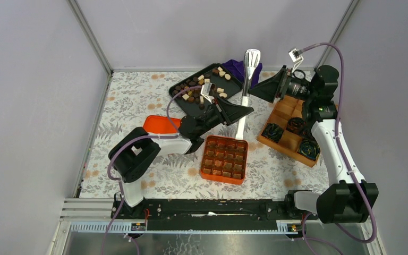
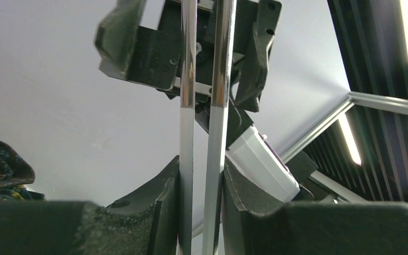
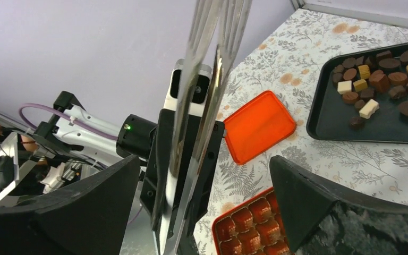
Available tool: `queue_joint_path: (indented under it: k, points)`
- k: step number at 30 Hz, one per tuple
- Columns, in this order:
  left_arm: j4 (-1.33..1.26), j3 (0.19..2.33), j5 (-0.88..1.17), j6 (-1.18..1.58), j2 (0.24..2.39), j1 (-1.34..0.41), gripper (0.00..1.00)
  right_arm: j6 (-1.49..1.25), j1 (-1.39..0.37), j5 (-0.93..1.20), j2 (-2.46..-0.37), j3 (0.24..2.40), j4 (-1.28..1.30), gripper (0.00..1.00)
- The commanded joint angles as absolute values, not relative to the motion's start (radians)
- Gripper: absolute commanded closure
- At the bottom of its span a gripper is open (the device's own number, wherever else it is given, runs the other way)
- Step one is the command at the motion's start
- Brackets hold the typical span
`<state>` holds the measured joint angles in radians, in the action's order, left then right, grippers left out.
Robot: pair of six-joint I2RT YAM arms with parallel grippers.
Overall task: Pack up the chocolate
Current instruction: Pick up the clamp at the center of the board.
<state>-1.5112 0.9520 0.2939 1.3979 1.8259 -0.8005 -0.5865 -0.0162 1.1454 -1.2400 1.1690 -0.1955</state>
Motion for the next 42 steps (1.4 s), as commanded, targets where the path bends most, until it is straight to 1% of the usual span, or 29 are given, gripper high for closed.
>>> queue_joint_path:
  k: [1,4,6,7,12,17,19,20,22,23,25,28,33,35,38,40,42]
  points:
    - [-1.605,1.037,0.399,1.382,1.833,-0.805,0.66,-0.764,-0.044,1.164,-1.243,1.159,-0.427,0.02]
    - [-1.606,1.064,0.42,1.392,1.847,-0.813,0.66,-0.837,-0.055,1.163,-1.251,1.143,-0.518,0.06]
    - [-1.606,1.074,0.43,1.399,1.852,-0.816,0.66,-0.857,-0.057,1.162,-1.253,1.137,-0.541,0.13]
    - [-1.606,1.08,0.433,1.402,1.854,-0.818,0.66,-0.873,-0.058,1.163,-1.251,1.134,-0.557,0.18]
    - [-1.608,1.107,0.461,1.435,1.873,-0.822,0.65,-1.014,-0.062,1.173,-1.25,1.099,-0.733,0.33]
    - [-1.609,1.148,0.489,1.461,1.896,-0.828,0.63,-1.073,-0.067,1.17,-1.253,1.092,-0.798,0.6]
    - [-1.611,1.145,0.485,1.457,1.893,-0.827,0.59,-1.08,-0.067,1.17,-1.253,1.095,-0.803,0.68]
    - [-1.61,1.138,0.475,1.445,1.886,-0.826,0.54,-1.085,-0.067,1.167,-1.253,1.096,-0.804,0.72]
    - [-1.608,1.106,0.444,1.404,1.866,-0.828,0.4,-1.1,-0.067,1.155,-1.253,1.098,-0.811,0.76]
    - [-1.607,1.078,0.425,1.383,1.852,-0.827,0.32,-1.106,-0.067,1.151,-1.252,1.098,-0.815,0.78]
    - [-1.602,1.049,0.395,1.349,1.828,-0.828,0.25,-1.109,-0.066,1.141,-1.25,1.1,-0.814,0.8]
    - [-1.578,1.036,0.375,1.324,1.812,-0.831,0.24,-1.087,-0.067,1.122,-1.249,1.106,-0.763,0.82]
    - [-1.465,1.045,0.364,1.255,1.782,-0.84,0.26,-1.002,-0.067,1.104,-1.246,1.126,-0.633,0.82]
    - [-1.413,1.055,0.361,1.214,1.767,-0.841,0.28,-0.993,-0.067,1.103,-1.246,1.123,-0.618,0.82]
    - [-1.354,1.067,0.356,1.177,1.757,-0.843,0.34,-0.994,-0.067,1.104,-1.243,1.121,-0.618,0.81]
    - [-1.357,1.07,0.349,1.179,1.758,-0.844,0.37,-0.994,-0.067,1.102,-1.242,1.121,-0.618,0.82]
    - [-1.367,1.071,0.341,1.189,1.765,-0.843,0.42,-0.996,-0.067,1.102,-1.241,1.12,-0.619,0.81]
